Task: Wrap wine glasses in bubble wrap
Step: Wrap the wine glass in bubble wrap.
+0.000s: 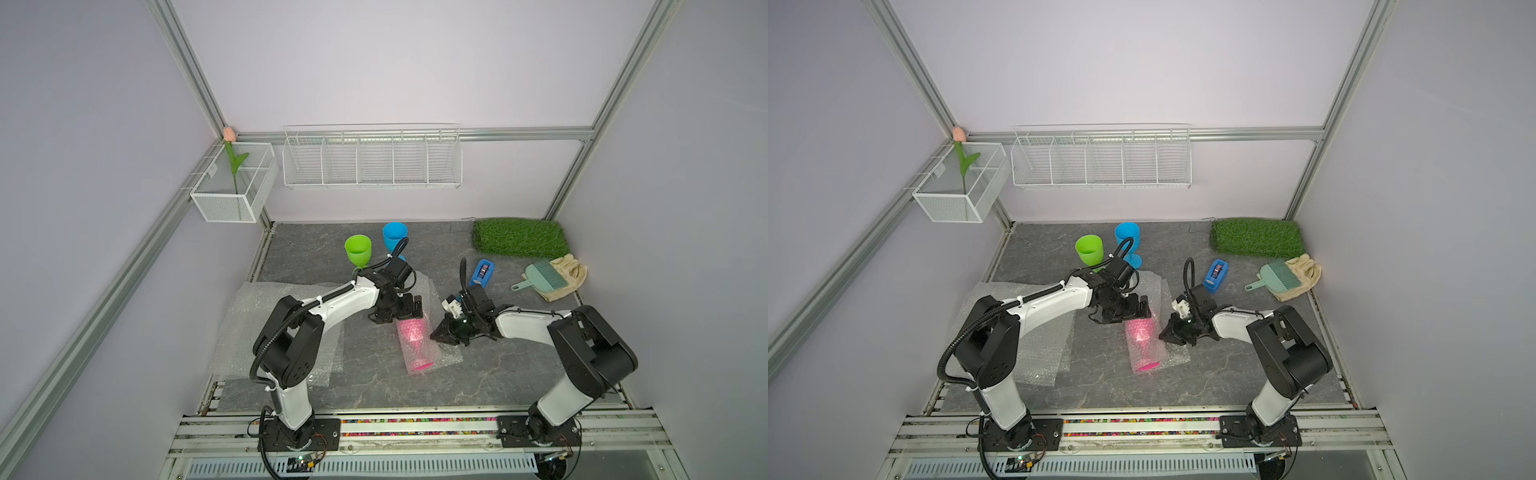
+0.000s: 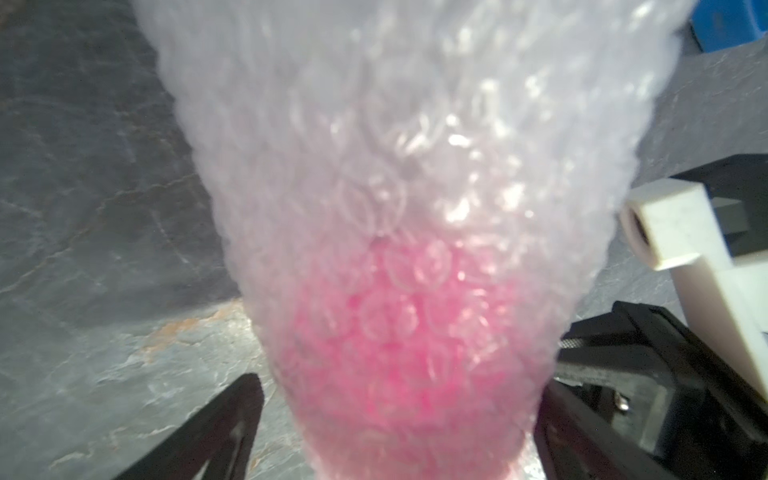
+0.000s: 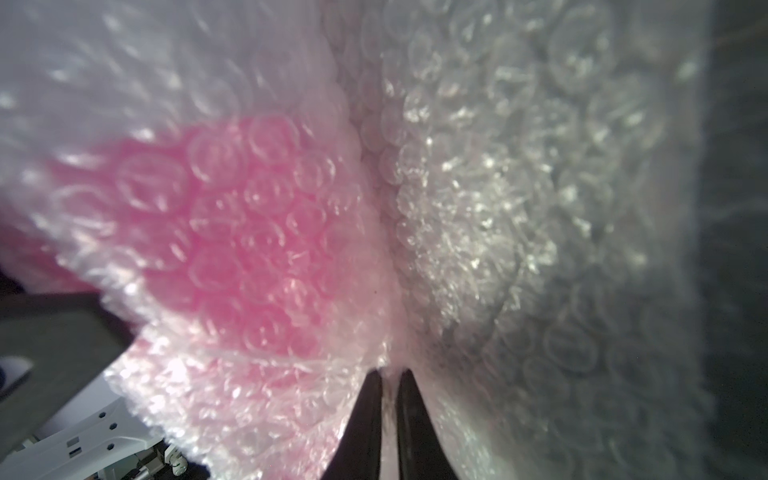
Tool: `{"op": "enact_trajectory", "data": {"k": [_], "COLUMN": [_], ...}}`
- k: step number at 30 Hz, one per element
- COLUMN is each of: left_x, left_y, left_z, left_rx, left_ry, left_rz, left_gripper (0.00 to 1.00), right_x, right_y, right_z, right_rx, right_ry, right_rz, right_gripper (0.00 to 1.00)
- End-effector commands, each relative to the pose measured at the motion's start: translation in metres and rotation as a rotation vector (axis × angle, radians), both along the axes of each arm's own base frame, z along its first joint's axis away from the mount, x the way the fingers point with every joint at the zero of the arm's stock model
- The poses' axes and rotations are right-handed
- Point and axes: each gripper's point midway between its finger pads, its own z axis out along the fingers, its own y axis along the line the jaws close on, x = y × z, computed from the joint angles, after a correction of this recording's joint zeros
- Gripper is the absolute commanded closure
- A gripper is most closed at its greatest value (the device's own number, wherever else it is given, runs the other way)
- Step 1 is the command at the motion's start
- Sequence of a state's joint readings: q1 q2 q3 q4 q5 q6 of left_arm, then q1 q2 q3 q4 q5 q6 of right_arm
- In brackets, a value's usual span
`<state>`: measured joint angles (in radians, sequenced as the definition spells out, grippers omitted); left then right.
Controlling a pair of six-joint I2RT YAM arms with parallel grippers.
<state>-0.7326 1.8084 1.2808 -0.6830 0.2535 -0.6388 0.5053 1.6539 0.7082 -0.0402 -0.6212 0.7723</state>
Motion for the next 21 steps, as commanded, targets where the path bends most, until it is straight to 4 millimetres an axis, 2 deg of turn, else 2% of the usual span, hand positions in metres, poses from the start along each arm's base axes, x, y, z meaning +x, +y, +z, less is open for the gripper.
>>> {"op": "enact_trajectory", "data": {"k": [1, 6, 10, 11, 15, 21], "left_x": [-0.002, -0.003, -0.004, -0.005, -0.008, -0.016], "left_y": [-0.006, -0.011, -0.017, -0.019, -0.022, -0.024], "left_z": [-0.013, -0.021, -0.021, -0.020, -0.015, -0.012], "left_rx": [-0.020, -0.046, -0.085, -0.098, -0.138, -0.171], "left_ry": [0.026, 0.039, 0.032, 0.030, 0.013, 0.021], "left_rz": [0.004, -0.010, -0.034, -0.044, -0.079, -0.124], "left_gripper": [0.03, 0.08, 0.14, 0.16, 0.28, 0.33], "right_x": [-0.004, 0.002, 0.011, 0.014, 0.028, 0.057], "right_y": [-0.005, -0.012, -0.022, -0.023, -0.022, -0.002], "right_z": [-0.001, 0.013, 0.019, 0.020, 0.020, 0.027], "right_rx": [-0.018, -0.059, -0.115, -0.121, -0.117, -0.062], "right_ry": [0.010, -0.028, -0.066, -0.072, -0.072, -0.081], "right_rz": [0.006, 0.003, -0.005, -0.007, -0.013, 0.004], "right_gripper": [0.82, 0.67, 0.64, 0.64, 0.76, 0.81]}}
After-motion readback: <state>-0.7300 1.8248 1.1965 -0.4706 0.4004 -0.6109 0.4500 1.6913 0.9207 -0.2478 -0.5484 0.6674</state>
